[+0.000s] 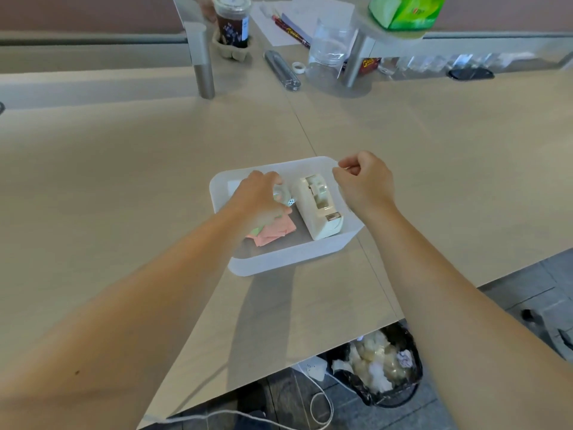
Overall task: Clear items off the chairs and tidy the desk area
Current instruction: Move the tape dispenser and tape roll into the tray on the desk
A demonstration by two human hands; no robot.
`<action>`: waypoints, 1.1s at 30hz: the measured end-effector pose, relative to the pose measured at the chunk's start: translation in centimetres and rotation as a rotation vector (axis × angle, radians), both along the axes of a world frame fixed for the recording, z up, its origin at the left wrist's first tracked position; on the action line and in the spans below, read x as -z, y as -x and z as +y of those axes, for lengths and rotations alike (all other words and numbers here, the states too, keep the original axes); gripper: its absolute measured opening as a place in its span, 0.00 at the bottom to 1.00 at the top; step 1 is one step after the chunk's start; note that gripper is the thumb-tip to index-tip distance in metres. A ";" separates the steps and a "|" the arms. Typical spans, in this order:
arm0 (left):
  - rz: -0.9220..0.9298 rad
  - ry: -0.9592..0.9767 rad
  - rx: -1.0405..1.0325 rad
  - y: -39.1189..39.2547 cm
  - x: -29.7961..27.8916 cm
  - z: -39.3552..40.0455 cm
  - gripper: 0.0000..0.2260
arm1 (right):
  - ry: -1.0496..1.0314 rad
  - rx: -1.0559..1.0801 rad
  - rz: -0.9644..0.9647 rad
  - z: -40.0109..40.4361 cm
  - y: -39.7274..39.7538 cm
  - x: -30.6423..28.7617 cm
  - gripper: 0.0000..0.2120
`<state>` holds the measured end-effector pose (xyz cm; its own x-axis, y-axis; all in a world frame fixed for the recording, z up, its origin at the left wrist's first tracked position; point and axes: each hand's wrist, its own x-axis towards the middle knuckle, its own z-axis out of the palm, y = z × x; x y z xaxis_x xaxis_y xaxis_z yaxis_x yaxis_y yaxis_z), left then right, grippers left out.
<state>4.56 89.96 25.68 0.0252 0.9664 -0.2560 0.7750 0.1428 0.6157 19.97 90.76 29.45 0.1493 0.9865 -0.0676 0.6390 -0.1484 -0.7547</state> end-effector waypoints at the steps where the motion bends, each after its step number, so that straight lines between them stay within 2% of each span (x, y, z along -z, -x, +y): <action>1: 0.029 0.012 0.022 -0.4 0.1 0.1 0.25 | 0.006 0.016 0.023 -0.2 -0.4 0.0 0.09; 6: 0.184 0.038 0.079 -1.5 0.7 0.6 0.24 | 0.027 0.037 0.078 -0.9 -1.7 0.6 0.10; 8: 0.183 0.011 0.049 -1.4 0.5 0.6 0.24 | 0.040 0.017 0.094 -1.1 -1.6 0.6 0.10; 12: -0.009 -0.127 -0.088 -1.0 -1.0 0.0 0.18 | 0.027 -0.045 0.109 -1.5 -0.7 0.3 0.09; 15: -0.211 -0.229 -0.232 -0.6 -2.3 -1.2 0.12 | 0.017 -0.113 0.124 -1.9 0.5 -0.3 0.02; 19: -0.317 -0.321 -0.372 0.5 -3.9 -4.2 0.10 | -0.008 -0.243 0.153 -3.3 2.4 -0.8 0.12; 25: -0.300 -0.403 -0.620 2.0 -4.7 -12.7 0.09 | -0.042 -0.510 0.202 -7.7 5.0 -1.8 0.05; 29: -0.255 -0.397 -0.802 1.5 -4.5 -21.0 0.09 | -0.052 -0.720 0.221 -13.2 6.5 -1.5 0.13; 33: -0.243 -0.352 -0.951 0.8 -3.4 -29.5 0.10 | 0.033 -0.914 0.235 -19.4 7.9 -0.3 0.14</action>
